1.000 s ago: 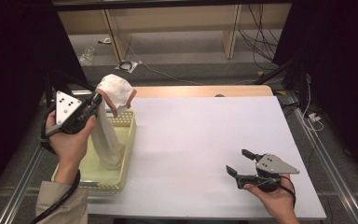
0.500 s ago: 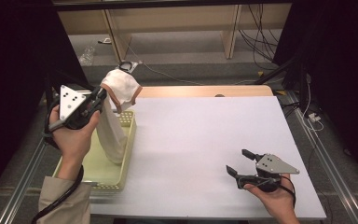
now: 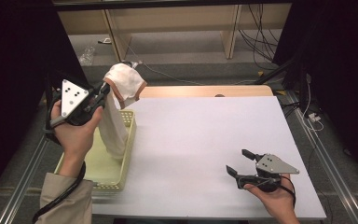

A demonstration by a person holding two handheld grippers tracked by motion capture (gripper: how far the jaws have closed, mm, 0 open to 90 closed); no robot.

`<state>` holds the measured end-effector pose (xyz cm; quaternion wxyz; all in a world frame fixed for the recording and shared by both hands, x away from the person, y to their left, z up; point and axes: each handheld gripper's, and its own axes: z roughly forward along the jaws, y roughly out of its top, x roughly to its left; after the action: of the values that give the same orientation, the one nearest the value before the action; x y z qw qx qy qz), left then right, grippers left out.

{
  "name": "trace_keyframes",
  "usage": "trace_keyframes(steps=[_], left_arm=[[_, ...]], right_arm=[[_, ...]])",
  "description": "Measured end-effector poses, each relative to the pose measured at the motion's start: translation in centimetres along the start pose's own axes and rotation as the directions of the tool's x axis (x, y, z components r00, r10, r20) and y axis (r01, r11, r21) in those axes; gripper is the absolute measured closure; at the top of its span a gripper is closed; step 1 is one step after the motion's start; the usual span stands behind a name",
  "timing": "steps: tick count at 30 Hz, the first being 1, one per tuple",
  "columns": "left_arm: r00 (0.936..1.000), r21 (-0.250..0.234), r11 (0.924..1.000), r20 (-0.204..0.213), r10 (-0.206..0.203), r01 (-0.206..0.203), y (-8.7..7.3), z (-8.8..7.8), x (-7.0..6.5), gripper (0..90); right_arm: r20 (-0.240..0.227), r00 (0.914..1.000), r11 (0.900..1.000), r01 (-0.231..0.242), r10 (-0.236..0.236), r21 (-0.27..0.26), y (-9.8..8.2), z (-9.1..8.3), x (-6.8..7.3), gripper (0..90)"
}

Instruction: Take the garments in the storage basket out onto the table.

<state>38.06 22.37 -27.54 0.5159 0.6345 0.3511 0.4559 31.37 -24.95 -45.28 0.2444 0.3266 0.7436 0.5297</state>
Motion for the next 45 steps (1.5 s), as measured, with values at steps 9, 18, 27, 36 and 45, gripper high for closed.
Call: trace_keyframes(steps=[9,18,27,36,45], left_arm=[[0.9998,-0.011,0.9999,0.015,0.012,-0.012,0.8,0.3,-0.6,80.9],[0.9994,-0.025,0.9995,0.028,0.022,-0.021,1.5,0.6,-1.1,80.9],[0.9984,-0.042,0.9987,0.047,0.032,-0.030,2.3,0.9,-2.0,80.9],[0.9970,-0.049,0.9980,0.065,0.043,-0.040,2.9,1.3,-2.8,80.9],[0.9953,-0.061,0.9971,0.083,0.050,-0.045,3.5,1.6,-3.6,80.9]], right_arm=[[0.001,1.0000,1.000,0.001,-0.001,-0.001,0.0,0.0,0.0,19.5],[0.000,1.0000,1.000,0.001,-0.001,0.000,0.0,0.0,0.0,19.5],[0.001,1.0000,1.000,0.002,-0.002,-0.001,0.0,0.0,0.0,19.6],[0.001,1.0000,1.000,0.002,-0.002,-0.001,0.0,0.0,0.0,19.6],[0.001,1.0000,1.000,0.002,-0.002,-0.002,0.0,0.0,0.0,19.6]])
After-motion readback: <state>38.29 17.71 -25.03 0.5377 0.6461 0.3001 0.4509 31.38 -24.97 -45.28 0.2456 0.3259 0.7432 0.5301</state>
